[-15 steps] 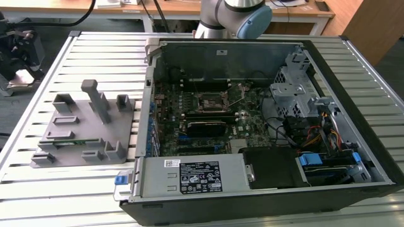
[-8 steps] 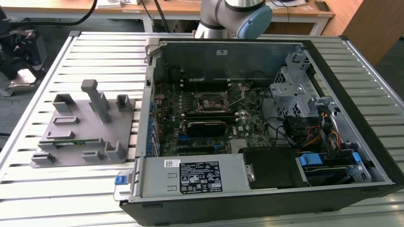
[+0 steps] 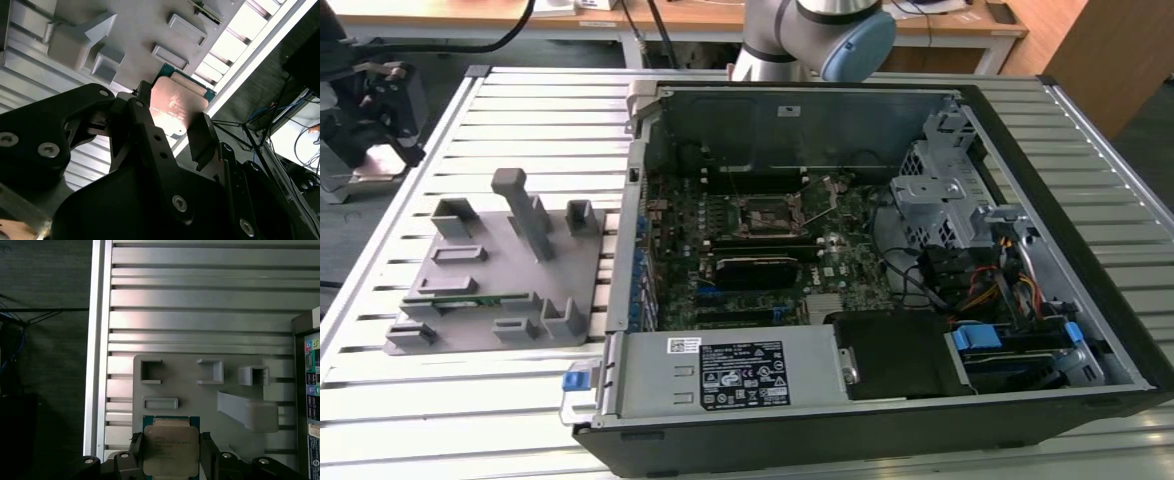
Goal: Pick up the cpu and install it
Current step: 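Pick up the cpu and move it towards the insertion slot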
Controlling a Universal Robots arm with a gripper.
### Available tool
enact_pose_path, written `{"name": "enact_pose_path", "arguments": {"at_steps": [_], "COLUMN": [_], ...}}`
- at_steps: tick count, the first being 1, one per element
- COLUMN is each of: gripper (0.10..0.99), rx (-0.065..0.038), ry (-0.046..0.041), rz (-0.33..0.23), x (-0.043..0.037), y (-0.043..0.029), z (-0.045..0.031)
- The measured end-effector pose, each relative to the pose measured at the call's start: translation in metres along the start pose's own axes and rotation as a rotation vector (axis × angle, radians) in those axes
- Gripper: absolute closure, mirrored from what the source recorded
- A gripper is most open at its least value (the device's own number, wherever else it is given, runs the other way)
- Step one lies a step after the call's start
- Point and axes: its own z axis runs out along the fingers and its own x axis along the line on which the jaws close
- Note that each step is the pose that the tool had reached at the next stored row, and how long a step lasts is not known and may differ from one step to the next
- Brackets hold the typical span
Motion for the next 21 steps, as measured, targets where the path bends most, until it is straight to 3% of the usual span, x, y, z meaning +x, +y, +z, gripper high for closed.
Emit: {"name": "enact_pose_path", "arguments": {"at_steps": [11,21], "gripper": [0.549,0.549], "rx": [0.000,0.000], "ry": [0.0002,0.0001], "rz": [0.000,0.000], "x": [-0.0069,-0.0208], "y": [0.0008,0.0008], "z": [-0.0079,-0.0090]}}
